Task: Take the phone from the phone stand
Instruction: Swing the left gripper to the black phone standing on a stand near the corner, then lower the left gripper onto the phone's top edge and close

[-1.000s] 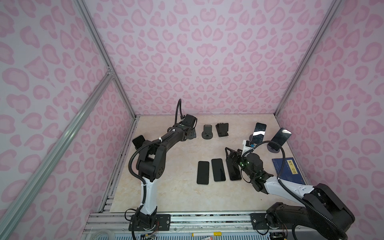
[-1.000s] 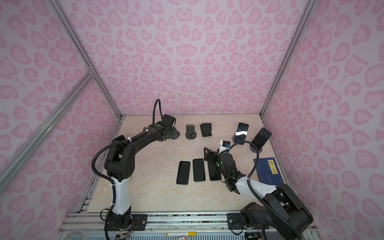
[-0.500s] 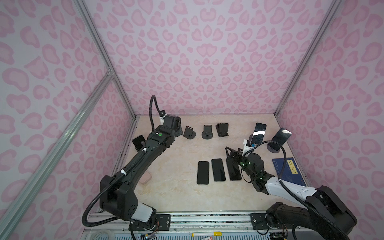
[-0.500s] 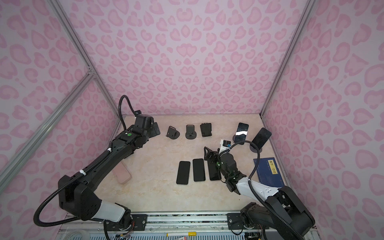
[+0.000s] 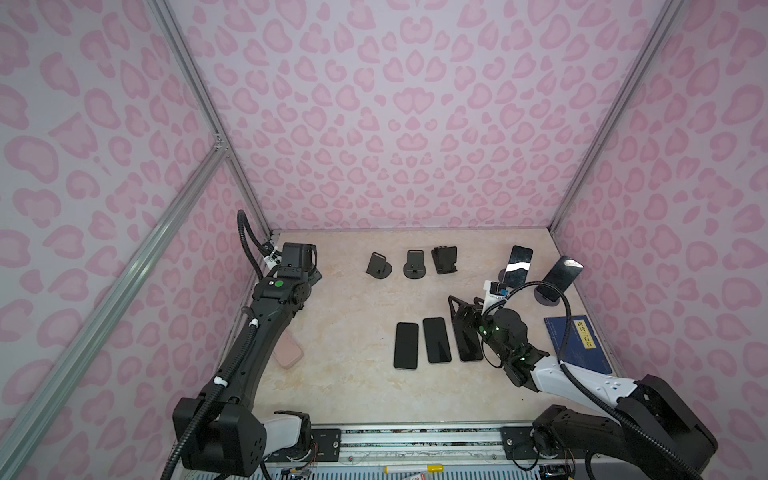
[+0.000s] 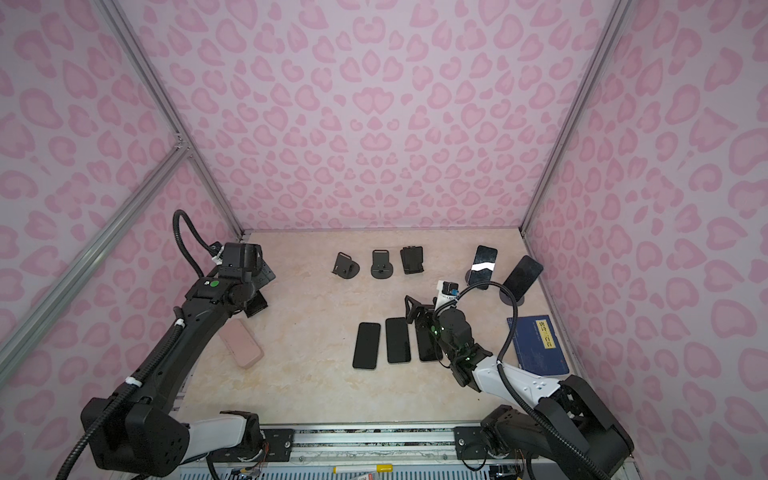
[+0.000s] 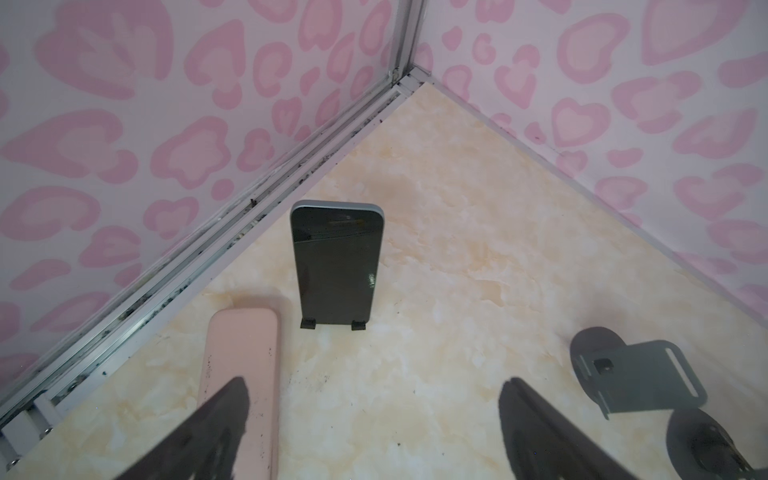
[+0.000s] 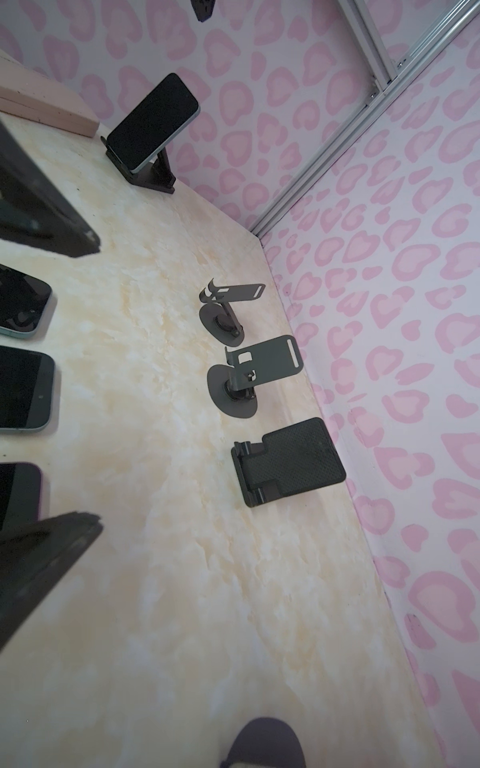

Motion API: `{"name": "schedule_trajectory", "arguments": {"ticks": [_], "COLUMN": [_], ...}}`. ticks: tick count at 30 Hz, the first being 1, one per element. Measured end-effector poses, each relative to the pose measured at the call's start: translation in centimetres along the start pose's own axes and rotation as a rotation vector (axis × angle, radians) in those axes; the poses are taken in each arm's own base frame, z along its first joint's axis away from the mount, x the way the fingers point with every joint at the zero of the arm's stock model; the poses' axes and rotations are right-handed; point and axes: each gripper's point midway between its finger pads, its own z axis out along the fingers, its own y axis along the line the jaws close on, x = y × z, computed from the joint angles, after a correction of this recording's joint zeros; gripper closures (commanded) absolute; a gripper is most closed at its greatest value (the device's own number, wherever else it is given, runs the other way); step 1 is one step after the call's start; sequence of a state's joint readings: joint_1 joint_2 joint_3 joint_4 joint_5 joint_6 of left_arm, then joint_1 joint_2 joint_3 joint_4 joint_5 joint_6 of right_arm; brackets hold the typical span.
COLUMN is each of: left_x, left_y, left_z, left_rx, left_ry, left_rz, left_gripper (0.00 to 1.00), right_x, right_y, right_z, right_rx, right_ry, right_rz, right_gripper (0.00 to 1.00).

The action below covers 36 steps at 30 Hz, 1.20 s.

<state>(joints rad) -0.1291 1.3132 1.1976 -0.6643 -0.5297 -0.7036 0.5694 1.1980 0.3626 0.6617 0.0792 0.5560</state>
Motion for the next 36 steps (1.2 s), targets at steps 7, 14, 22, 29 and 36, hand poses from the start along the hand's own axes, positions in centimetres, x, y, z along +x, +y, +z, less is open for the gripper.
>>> {"name": "schedule_trajectory", "arguments": {"ticks": [7,14,22,29,36], "left_x": [-0.1,0.1,-0.3,0.2,0.2], "left_y": [1.0,1.5,0.9,0.8,1.2], "left_z": [3.2,5.3,7.0,8.9,9.7], "left_rx": [-0.181,-0.268,-0.286,-0.305,-0.321], "left_ry": [0.018,0.027,0.018,0.025,0.019], "left_rz": [0.013,0.053,0.071,0.089,0.079], "left_gripper": [0.03,0.03,0.03,0.03,0.03], "right_x": [-0.5,-0.8,-0.7,-0.8,-0.6], "right_y": [0.2,0.3,0.3,0.2,0.1], "right_z": [-0.2,-0.4,-0.4,-0.4,-0.3], "right_rx": [-0.001,0.002,0.002,0.008,0.012], "right_ry": [-0.017,-0.029,-0.029,-0.03,-0.025], "right_rz": [-0.015,-0.019,-0.023,-0.026,-0.028], "right_gripper": [0.01,0.01,0.01,0.01,0.01]}}
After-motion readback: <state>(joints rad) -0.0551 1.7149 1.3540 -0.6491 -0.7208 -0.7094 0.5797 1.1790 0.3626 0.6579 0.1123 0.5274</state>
